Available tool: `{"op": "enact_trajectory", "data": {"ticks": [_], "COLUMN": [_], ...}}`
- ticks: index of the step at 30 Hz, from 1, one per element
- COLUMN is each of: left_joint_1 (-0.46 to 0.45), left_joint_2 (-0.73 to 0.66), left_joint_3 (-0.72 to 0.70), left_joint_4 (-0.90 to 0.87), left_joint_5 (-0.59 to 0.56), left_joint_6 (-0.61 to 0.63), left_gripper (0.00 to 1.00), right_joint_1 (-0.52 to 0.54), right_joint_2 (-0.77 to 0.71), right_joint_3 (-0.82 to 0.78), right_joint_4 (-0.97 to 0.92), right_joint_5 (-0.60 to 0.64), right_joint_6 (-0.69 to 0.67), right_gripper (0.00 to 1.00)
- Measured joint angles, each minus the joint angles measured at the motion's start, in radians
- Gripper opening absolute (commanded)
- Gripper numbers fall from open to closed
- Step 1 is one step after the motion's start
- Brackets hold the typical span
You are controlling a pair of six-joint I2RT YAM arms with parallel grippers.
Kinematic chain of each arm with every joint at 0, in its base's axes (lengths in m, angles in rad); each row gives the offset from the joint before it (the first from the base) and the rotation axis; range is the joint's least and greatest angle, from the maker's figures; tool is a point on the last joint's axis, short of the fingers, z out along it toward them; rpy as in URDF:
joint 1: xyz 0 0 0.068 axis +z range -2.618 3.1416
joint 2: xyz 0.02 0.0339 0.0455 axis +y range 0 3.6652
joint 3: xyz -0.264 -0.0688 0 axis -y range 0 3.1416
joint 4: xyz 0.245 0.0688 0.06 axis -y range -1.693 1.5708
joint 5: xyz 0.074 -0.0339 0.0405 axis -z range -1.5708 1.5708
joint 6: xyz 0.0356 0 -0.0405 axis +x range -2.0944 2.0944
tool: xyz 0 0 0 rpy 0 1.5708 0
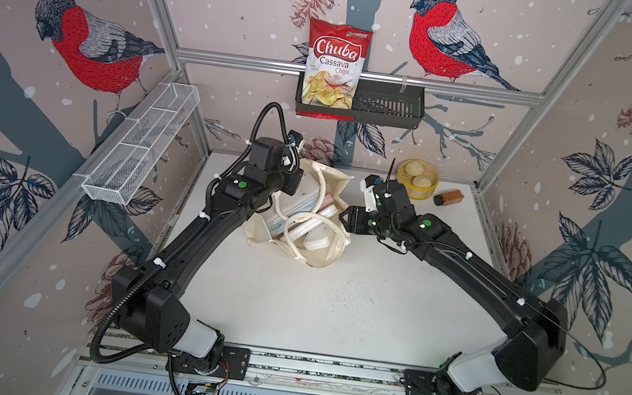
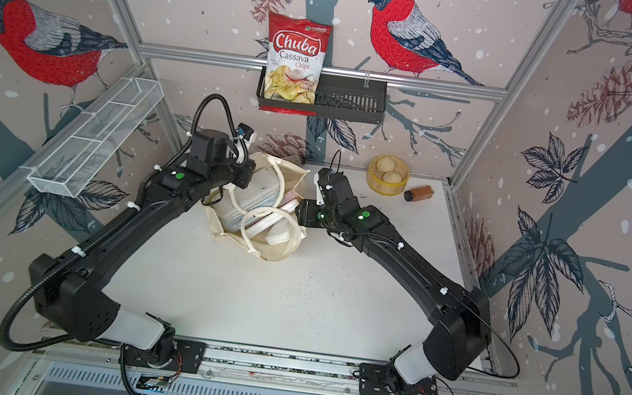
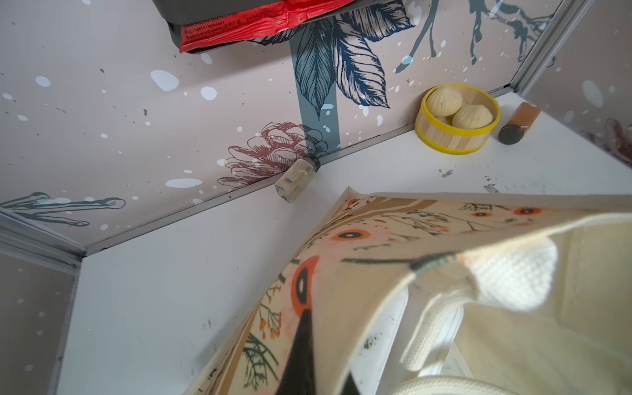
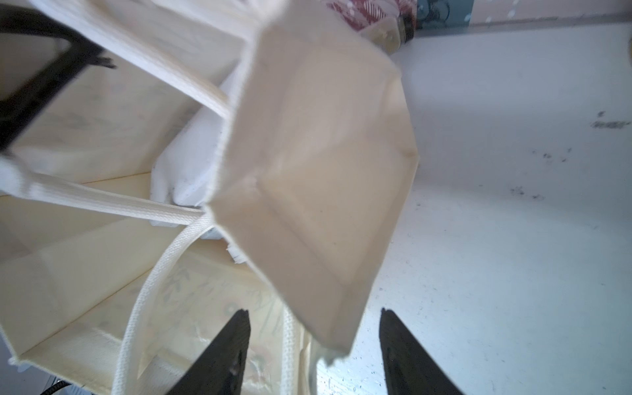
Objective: Take out the pencil case from the canvas bag
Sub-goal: Pick up the canvas bag from the center of the board.
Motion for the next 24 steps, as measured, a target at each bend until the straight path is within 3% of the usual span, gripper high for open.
{"op": "enact_trajectory", "data": {"ticks": [6, 13, 17, 24], "left_joint_1": [0.025, 0.038, 0.038, 0.037], "left_joint_2": [-0.030, -0.039, -0.043, -0.044], "left_joint_3": [-0.047, -0.067, -0.070, -0.071], "left_joint_4": [0.040, 0.056, 0.064, 0.072], "left_joint_5": [0.099, 0.169, 0.215, 0.263], "left_joint_6": [-0.059, -0.117, -0.155, -0.195], "left_gripper": [0.00, 0.00, 0.00, 0.00], "right_joint_1": [0.215, 0.251, 0.220, 0.121], "right_joint_2": [-0.043, 0.164, 0.259, 0.329], "right_joint_3": [0.010, 0.116, 0.130, 0.079], "right_joint_4": [0.114, 0.247, 0.290, 0.414], "right_joint_5": [0.147, 0.146, 0.114, 0.031], "right_joint_6": [-0.112, -0.145, -0.036, 0.220], "right_gripper": [0.63, 0.59, 0.52, 0.59]}}
